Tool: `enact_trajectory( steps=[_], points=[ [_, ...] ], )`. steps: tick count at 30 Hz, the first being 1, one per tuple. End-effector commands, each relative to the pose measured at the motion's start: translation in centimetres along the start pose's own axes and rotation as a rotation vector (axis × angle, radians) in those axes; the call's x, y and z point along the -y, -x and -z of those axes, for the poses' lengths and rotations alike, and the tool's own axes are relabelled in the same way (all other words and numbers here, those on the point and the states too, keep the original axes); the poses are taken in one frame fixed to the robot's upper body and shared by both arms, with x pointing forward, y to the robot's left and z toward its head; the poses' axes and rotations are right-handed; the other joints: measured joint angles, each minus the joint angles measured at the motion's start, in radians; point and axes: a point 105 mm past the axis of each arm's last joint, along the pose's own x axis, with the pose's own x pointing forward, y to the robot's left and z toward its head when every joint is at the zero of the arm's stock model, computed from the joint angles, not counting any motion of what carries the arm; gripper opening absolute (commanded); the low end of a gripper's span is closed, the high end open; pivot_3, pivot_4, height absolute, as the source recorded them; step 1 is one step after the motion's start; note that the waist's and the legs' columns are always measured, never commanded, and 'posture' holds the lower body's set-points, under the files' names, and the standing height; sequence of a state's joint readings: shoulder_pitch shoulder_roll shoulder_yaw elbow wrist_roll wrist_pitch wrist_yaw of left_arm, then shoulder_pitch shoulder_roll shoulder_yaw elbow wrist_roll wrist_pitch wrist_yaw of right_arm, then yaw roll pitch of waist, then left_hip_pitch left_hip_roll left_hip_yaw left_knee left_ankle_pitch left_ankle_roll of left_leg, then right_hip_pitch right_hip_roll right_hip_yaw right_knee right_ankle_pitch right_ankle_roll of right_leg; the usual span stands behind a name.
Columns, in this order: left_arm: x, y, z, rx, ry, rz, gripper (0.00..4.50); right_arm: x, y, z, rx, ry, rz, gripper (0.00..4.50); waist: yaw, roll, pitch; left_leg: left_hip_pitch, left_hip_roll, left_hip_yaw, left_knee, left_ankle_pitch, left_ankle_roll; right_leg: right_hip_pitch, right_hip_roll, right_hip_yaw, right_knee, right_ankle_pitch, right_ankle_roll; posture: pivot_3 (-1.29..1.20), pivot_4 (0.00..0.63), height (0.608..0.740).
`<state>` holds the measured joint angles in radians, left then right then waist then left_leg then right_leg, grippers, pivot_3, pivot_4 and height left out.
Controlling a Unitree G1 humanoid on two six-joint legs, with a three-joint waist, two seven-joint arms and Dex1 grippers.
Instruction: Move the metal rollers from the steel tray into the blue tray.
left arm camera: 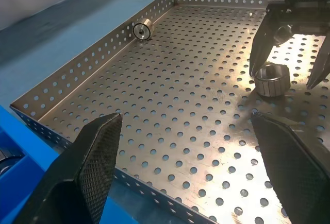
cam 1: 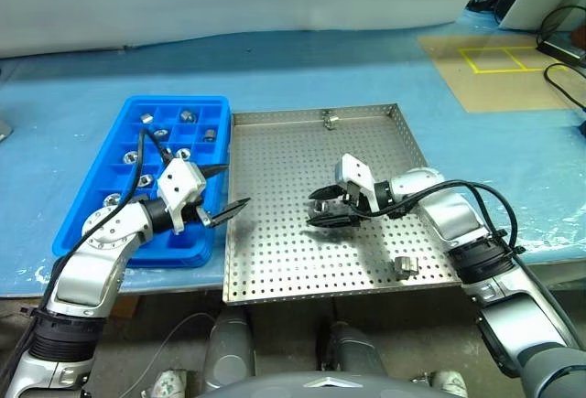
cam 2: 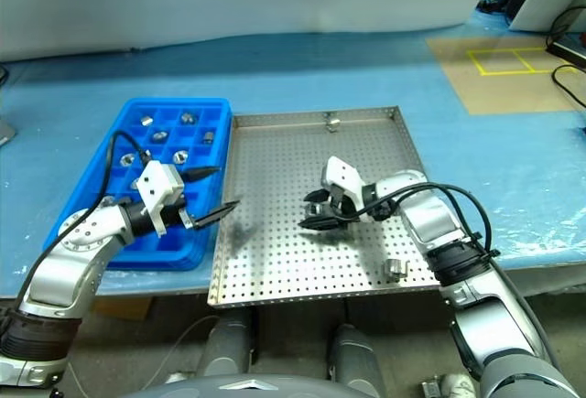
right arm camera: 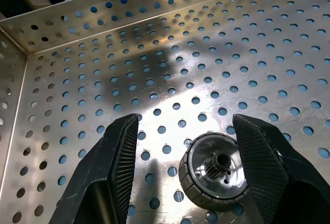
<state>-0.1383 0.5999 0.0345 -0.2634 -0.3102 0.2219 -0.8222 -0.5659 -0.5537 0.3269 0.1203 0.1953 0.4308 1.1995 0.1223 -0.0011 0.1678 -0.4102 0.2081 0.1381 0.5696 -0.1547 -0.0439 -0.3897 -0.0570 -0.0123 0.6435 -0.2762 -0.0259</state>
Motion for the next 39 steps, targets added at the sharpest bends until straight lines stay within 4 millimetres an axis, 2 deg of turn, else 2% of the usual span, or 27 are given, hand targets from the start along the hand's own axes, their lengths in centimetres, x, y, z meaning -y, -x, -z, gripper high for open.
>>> enact_trajectory(
  steps=[1,4,10,15,22,26,32,39],
  points=[
    [-0.1,-0.1,-1.0,0.015,-0.04,-0.008,4.24,1.3,0.2,-0.4,0.014,0.024,0.064,3.05,-0.001,0.0,0.0,0.0,0.0,0.0,0.0,0.0,0.0,0.0,0.0,0.0,0.0,0.0,0.0,0.08,0.15,0.74],
    [-0.3,-0.3,-1.2,0.014,-0.046,-0.015,4.24,2.0,0.2,-0.1,0.019,0.008,0.092,3.05,-0.001,0.0,0.0,0.0,0.0,0.0,0.0,0.0,0.0,0.0,0.0,0.0,0.0,0.0,0.0,0.09,0.15,0.74],
    [-0.5,-0.3,-1.4,0.009,-0.052,-0.026,4.24,1.4,0.7,0.8,0.035,-0.009,0.065,3.05,0.0,0.0,0.0,0.0,0.0,0.001,0.0,0.0,0.001,0.0,0.0,0.0,0.0,0.0,0.0,0.09,0.15,0.74],
    [-0.5,-0.4,-1.3,0.009,-0.051,-0.029,4.27,1.9,0.2,1.9,0.0,0.011,0.107,4.49,-0.001,0.0,0.0,0.0,0.0,0.001,0.0,0.0,0.001,0.0,0.0,0.0,0.0,0.0,0.0,0.08,0.15,0.74],
    [-0.4,-0.5,-1.3,0.008,-0.055,-0.026,4.27,2.7,-0.5,3.3,-0.009,0.022,0.149,4.49,-0.002,0.0,0.0,0.002,0.0,0.001,0.001,0.0,0.001,0.002,0.0,0.001,0.0,-0.002,-0.004,0.08,0.15,0.74],
    [-0.5,-0.5,-1.5,0.007,-0.057,-0.029,4.27,2.5,-0.6,2.9,0.018,0.026,0.125,3.67,-0.002,0.0,0.0,0.005,0.001,0.003,0.001,0.0,0.001,0.004,0.0,0.002,0.0,-0.002,-0.004,0.08,0.15,0.74],
    [-0.9,-0.2,-0.8,-0.007,-0.054,-0.039,4.27,2.7,-0.8,2.6,0.014,0.064,0.13,1.67,-0.002,0.0,0.0,0.005,0.001,0.005,0.0,0.0,0.002,0.003,0.0,0.003,0.0,-0.002,-0.004,0.08,0.15,0.74],
    [-1.2,0.3,-0.3,-0.004,-0.046,-0.06,4.27,2.9,-1.1,0.5,0.054,0.097,0.142,1.66,-0.003,0.0,0.0,0.005,0.001,0.007,0.0,0.0,0.003,0.002,0.0,0.005,0.0,-0.002,-0.004,0.1,0.15,0.74]
  ],
)
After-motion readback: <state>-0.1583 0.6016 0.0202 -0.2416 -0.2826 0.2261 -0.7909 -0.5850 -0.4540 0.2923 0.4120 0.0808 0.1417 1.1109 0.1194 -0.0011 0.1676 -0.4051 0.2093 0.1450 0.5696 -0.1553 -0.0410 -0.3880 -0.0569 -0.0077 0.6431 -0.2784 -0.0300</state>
